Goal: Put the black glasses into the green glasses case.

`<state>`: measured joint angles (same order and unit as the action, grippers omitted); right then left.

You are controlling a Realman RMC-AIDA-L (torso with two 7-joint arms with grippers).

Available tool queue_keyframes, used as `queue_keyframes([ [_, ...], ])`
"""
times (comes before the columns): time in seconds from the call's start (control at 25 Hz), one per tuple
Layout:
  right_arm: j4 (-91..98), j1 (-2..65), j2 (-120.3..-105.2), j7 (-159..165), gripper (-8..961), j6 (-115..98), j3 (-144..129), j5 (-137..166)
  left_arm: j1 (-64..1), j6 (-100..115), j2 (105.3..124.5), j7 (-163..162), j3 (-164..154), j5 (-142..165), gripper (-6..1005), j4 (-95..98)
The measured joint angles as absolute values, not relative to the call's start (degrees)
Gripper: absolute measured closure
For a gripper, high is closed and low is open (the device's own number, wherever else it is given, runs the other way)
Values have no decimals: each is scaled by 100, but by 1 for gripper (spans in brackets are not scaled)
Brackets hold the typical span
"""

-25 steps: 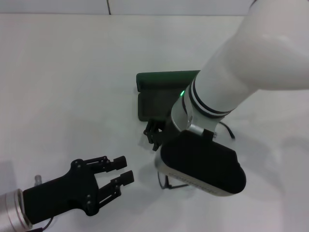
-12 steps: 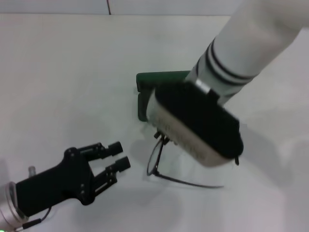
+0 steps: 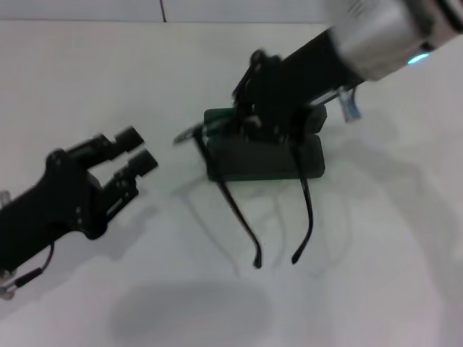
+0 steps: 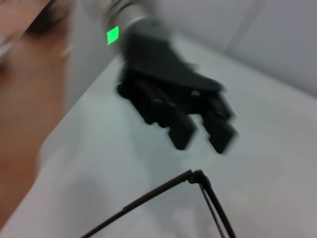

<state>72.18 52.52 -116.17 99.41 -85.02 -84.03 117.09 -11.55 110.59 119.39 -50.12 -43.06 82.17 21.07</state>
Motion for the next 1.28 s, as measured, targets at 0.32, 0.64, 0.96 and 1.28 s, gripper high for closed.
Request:
queue_keyframes([
  [0.32,6380,3407,-11573,9520,836,-8244,-6761,9351,-1595,11295,11959,-4921,-4311,7848,653,2062],
  [0.64,5875,2151,-11597,8844,836,-8759,-6698,7933,-2202,11656,11988,-4606,-4698,7759,831,1646],
  [0.96,4563,2598,-11555,8510,837,-8925,-6682,7747,-2730,11657,12002,-4683,-5604,7333,872,1594],
  [1.28,3388,3438,-11591,8112,836,-8839,-6911,7985,-3097,11628,12045,-4622,-6651,6524,891,1458],
])
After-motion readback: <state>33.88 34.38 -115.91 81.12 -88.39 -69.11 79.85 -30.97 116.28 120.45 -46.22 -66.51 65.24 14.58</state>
